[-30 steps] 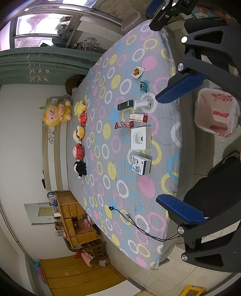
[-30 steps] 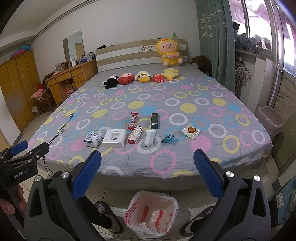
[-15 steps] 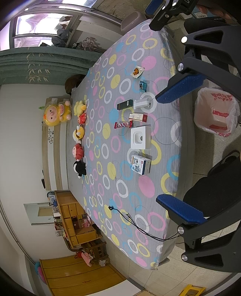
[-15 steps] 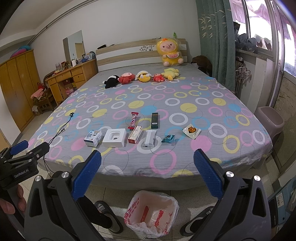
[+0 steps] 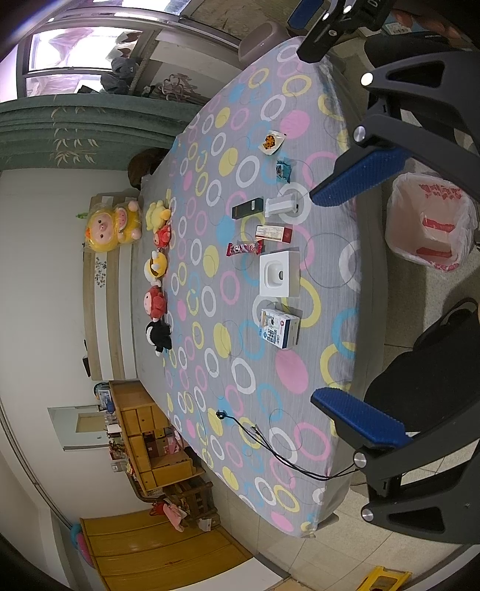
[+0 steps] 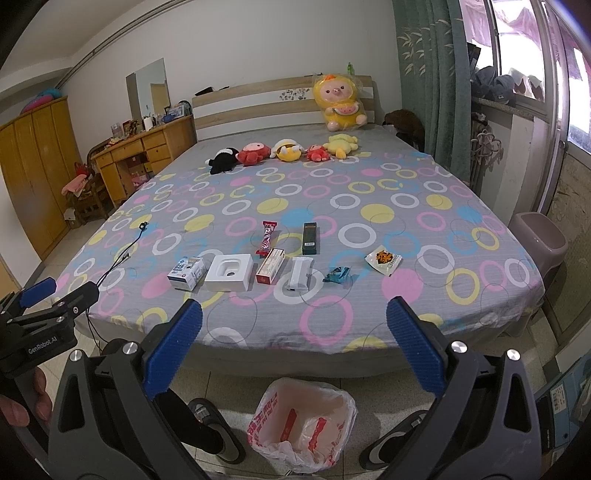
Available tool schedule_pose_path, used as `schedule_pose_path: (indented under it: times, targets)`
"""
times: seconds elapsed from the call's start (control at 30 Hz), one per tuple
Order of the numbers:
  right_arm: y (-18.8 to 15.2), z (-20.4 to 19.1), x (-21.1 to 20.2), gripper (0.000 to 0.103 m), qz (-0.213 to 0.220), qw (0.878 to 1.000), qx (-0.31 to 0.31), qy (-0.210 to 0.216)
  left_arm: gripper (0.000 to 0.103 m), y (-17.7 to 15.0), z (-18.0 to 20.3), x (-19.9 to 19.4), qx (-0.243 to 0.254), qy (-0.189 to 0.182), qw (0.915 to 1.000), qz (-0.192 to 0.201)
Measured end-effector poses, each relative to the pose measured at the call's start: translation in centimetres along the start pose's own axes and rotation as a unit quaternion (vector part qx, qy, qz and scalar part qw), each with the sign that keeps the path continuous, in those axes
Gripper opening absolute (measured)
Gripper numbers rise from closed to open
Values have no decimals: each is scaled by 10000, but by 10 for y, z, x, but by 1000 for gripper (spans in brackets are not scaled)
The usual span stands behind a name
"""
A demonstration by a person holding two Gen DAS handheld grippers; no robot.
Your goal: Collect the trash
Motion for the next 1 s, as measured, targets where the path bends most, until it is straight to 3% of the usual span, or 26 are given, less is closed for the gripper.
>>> schedule_pose_path:
  times: [0.73, 1.0]
  targets:
    - [-6, -3, 2, 98, -11, 10000, -29, -18, 96, -4, -5, 0, -17, 3, 10000, -28]
    - [-9, 8, 15, 98, -131, 9998, 68, -122, 96, -7, -19, 20, -105, -11, 9998, -170]
Point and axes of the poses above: each gripper's, at about its wrist camera, not at the fingertips, and x roughly the way its jaws point, z to its right, y to its top, the point moved 9 cm from there along x, roughly the way its jaws point, and after that the axes turned 8 degrees about -z, right-handed, at the moved point
